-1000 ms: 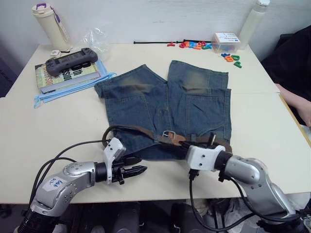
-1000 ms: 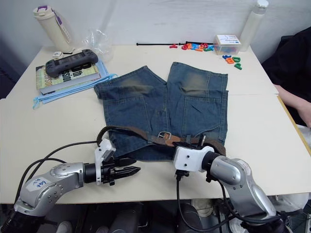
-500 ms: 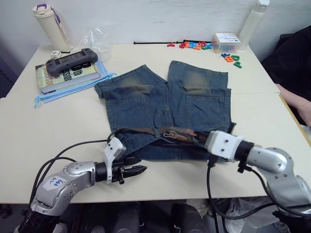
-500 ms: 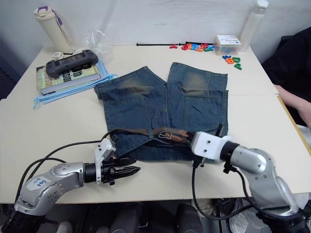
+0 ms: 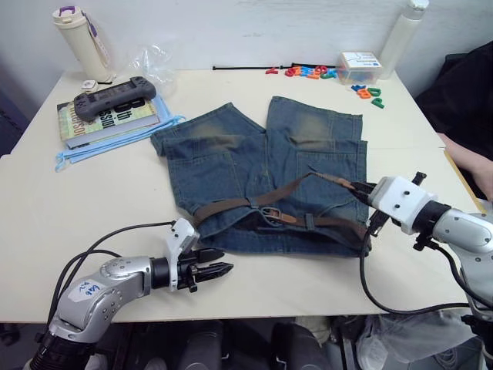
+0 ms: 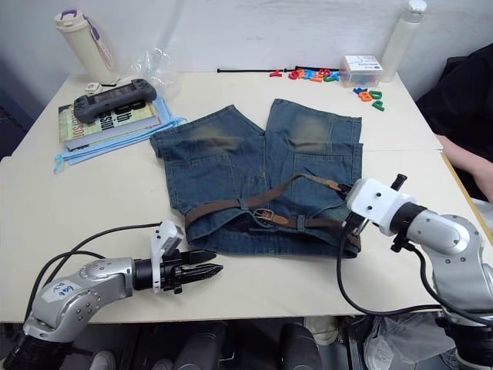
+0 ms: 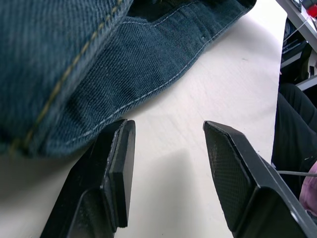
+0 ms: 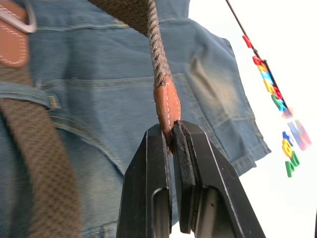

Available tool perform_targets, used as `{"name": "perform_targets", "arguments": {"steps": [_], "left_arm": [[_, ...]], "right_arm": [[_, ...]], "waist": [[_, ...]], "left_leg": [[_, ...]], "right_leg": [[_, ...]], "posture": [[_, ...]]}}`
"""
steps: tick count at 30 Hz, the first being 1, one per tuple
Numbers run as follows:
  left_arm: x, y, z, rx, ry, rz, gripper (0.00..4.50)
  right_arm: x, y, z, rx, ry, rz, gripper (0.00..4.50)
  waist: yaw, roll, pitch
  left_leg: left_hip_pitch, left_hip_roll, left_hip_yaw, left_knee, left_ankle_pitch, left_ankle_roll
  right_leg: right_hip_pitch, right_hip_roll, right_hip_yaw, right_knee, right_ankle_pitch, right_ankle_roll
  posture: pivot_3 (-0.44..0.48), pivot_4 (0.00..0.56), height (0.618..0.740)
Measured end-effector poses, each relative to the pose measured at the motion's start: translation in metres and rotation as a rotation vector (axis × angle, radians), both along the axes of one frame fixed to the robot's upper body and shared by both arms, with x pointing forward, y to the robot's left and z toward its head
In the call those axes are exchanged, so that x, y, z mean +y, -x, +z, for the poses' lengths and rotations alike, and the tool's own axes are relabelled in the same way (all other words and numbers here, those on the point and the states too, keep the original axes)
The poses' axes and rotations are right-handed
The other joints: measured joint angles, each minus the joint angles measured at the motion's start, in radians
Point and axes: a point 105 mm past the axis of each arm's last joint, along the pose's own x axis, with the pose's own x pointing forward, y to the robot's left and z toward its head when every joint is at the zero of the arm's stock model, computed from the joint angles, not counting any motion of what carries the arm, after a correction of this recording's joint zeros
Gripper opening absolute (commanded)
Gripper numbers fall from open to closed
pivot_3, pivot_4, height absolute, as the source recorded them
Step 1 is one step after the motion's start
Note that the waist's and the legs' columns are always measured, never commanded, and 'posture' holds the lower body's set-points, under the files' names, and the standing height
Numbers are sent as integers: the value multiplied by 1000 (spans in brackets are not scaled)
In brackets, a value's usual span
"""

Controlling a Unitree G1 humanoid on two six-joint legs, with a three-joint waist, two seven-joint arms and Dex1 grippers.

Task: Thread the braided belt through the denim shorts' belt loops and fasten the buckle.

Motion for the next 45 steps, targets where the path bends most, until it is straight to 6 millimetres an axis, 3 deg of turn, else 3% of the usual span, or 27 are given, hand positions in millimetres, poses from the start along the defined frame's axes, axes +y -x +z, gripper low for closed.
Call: {"name": "perform_targets", "arguments": {"steps": [3, 6, 12, 15, 21, 23, 25, 27, 29, 32, 35, 39, 45], "left_arm": [[1, 1, -1, 4, -1, 4, 2526], [2, 1, -1, 4, 0, 8, 2526], [7, 2, 5, -17, 1, 30, 2526], [19, 5, 11, -18, 11, 74, 2526], [20, 34, 64, -85, 158, -36, 2526], [19, 42, 83, -111, 212, -80, 3031], [18, 44, 94, -128, 246, -90, 3805], [17, 39, 104, -189, 242, -62, 4474], [21, 23, 110, -294, 188, 27, 4474], [29, -6, 104, -473, -15, 170, 4474], [20, -22, 102, -653, -144, 212, 4474], [-1, -33, 103, -754, -127, 233, 4474], [-24, -43, 106, -785, -67, 237, 4474]], "right_arm": [[-5, -3, 8, -22, -22, -29, 0], [2, -2, 12, -31, -52, -5, 0], [37, 3, 16, -32, -82, 117, 0], [58, 6, 18, -28, -91, 185, 0], [90, 10, 15, -19, -59, 303, 0], [96, 10, 11, -13, -36, 330, 0], [100, 8, 8, -19, 4, 354, 0], [103, 7, 8, -40, 59, 381, 0], [105, 6, 9, -67, 109, 404, 0], [107, 4, 10, -102, 168, 429, 0], [110, 2, 13, -125, 204, 449, 0], [115, 1, 22, -161, 228, 460, 0], [125, 3, 14, -144, 251, 494, 0]], "waist": [[-1, 0, 0], [-2, 0, 0], [-11, 1, 0], [-23, 1, 1], [-20, 0, 3], [-20, 0, 3], [-21, 1, 3], [-21, 1, 3], [-21, 1, 3], [-20, 1, 4], [-20, 0, 4], [-19, 0, 4], [-19, 0, 4]], "left_leg": [[0, 0, 0, 0, 0, 0], [0, 1, 0, 0, 0, 0], [-1, 1, 0, 0, 0, 0], [-3, 1, 0, -1, 0, 0], [-4, 1, 0, -1, 0, 0], [-4, 0, 0, -1, 0, 0], [-4, 0, 0, 0, 0, 0], [-3, 0, 0, 0, 0, 0], [-2, 0, 0, 0, 0, 0], [-3, -1, 1, 0, 0, 0], [-4, -2, 3, 0, 0, 1], [-4, -1, 3, 0, -1, 1], [-4, 0, 2, 2, 0, 3]], "right_leg": [[0, 0, 0, 0, 0, 0], [0, 1, 0, 0, 0, -1], [-1, 1, 0, 0, 0, -1], [-3, 1, 0, 0, 0, -1], [-3, 0, -1, -2, 0, -1], [-2, 0, -2, -3, 0, -1], [-2, 0, -1, -3, 0, -1], [-1, 1, -2, -2, 0, -1], [-1, 1, -2, -2, 0, -1], [-1, 1, -2, -2, 0, 0], [-2, 1, -1, -3, 0, 0], [-2, 1, -1, -3, 1, 1], [-2, 2, -2, -1, 1, 1]], "posture": [[0, 150, 717], [0, 150, 717], [0, 150, 717], [0, 150, 717], [0, 150, 717], [0, 150, 717], [0, 150, 717], [0, 150, 717], [0, 150, 717], [0, 150, 717], [0, 150, 717], [0, 150, 717], [0, 150, 717]]}}
